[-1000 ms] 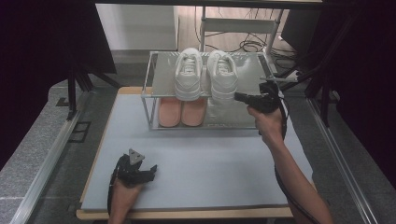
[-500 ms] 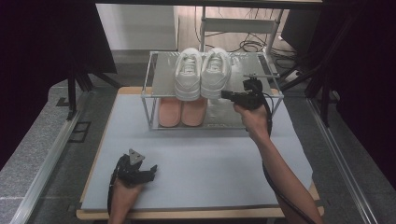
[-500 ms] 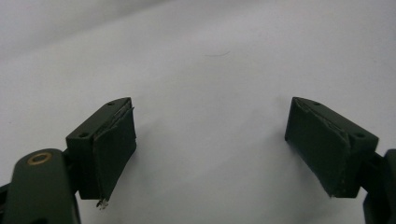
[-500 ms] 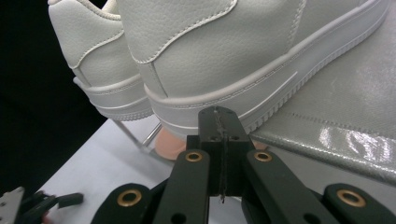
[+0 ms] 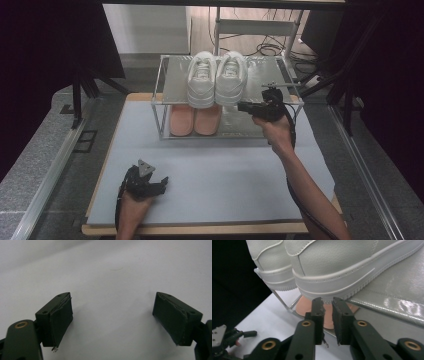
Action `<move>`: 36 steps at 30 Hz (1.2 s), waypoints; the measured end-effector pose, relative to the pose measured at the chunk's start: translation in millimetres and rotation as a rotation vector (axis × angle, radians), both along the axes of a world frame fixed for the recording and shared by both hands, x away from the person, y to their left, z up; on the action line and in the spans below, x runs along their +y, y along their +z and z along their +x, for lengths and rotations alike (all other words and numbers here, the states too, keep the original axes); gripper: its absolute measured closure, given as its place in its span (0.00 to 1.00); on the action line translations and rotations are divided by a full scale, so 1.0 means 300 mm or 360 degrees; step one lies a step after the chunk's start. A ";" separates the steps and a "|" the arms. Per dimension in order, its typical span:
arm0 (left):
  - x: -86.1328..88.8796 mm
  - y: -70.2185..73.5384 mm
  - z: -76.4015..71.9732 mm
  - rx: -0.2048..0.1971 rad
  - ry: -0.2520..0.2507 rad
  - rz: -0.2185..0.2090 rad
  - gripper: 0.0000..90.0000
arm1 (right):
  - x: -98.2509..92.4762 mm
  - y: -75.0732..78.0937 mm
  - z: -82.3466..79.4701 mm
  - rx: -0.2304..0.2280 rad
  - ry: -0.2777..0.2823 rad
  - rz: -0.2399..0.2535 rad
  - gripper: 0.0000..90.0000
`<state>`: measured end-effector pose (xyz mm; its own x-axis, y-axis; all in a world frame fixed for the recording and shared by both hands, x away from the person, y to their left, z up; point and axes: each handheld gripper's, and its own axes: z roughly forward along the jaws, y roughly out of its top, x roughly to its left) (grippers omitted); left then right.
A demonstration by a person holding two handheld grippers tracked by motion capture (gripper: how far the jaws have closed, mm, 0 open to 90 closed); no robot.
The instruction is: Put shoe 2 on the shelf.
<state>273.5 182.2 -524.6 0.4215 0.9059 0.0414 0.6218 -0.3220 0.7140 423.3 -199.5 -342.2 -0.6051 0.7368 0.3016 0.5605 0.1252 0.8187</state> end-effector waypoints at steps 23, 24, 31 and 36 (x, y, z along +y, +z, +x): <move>-0.001 0.000 -0.001 -0.0008 -0.0001 0.0010 0.18 | -0.055 -0.027 -0.093 -0.0200 0.0115 -0.0298 0.45; -0.001 0.000 -0.001 -0.0005 -0.0002 0.0009 0.18 | -0.065 -0.033 -0.100 -0.0197 0.0122 -0.0299 0.42; -0.001 0.001 -0.002 -0.0006 -0.0004 0.0014 0.18 | -0.100 -0.056 -0.128 -0.0210 0.0119 -0.0348 0.36; -0.002 0.000 -0.001 -0.0009 0.0001 0.0008 0.18 | -0.149 -0.073 -0.159 -0.0197 0.0115 -0.0324 0.31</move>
<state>273.0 181.7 -524.6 0.4210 0.9058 0.0481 0.6180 -0.3253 0.7157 375.5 -244.1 -364.1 -0.6814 0.7285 0.0714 0.4410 0.3308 0.8343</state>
